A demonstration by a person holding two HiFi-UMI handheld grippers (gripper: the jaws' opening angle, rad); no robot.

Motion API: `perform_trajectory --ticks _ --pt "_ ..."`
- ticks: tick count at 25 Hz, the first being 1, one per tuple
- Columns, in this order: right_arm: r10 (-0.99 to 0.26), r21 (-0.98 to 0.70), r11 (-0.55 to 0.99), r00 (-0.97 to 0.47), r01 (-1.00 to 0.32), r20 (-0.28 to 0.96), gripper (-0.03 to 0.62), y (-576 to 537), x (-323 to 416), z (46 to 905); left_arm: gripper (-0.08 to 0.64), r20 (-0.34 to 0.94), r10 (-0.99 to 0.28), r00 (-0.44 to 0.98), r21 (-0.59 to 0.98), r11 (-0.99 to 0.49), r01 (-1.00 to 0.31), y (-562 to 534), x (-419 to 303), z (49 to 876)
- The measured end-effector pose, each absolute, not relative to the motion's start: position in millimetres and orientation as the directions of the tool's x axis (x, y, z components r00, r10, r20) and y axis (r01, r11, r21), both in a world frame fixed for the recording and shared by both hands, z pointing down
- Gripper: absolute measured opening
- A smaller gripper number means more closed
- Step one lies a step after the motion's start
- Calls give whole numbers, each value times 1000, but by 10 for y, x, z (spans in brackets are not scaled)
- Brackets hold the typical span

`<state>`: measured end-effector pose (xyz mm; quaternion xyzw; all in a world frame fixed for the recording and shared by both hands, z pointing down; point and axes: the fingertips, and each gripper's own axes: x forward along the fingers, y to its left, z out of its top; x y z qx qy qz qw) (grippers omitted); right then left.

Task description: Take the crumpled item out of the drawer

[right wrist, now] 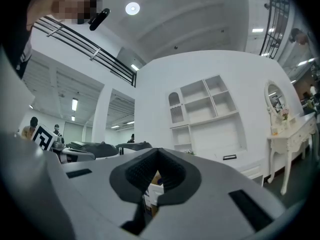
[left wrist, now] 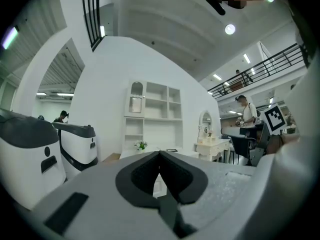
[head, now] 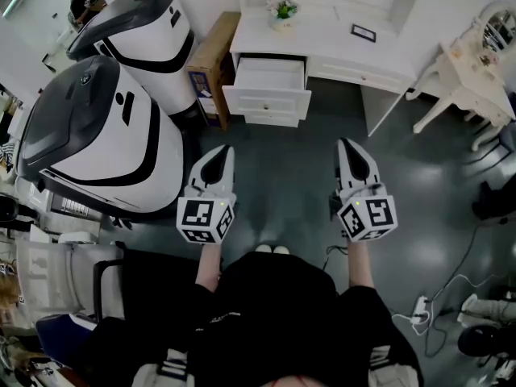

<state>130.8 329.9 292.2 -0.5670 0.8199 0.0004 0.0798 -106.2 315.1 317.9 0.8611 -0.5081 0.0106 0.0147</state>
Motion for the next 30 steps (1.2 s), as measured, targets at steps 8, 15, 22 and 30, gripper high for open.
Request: perform_trajectory --ticks 8,15,22,30 --pt "-924 -103 372 -359 -922 -129 -8 3247 1428 2991 -2 46 -900 434 13 -434 -901 3174 -1109 3227" --pt "-915 -131 399 -385 -908 -120 -8 3085 1449 3085 -2 69 -914 401 23 -400 -916 3115 -1102 3337" --pt "-911 -136 410 -399 -902 -101 -8 2712 1509 3154 -3 86 -913 400 24 -399 -917 2768 -1007 3386" --pt "-911 -157 412 -406 -898 -70 -8 2006 1462 3277 -2 114 -903 415 37 -413 -910 2056 -982 3472"
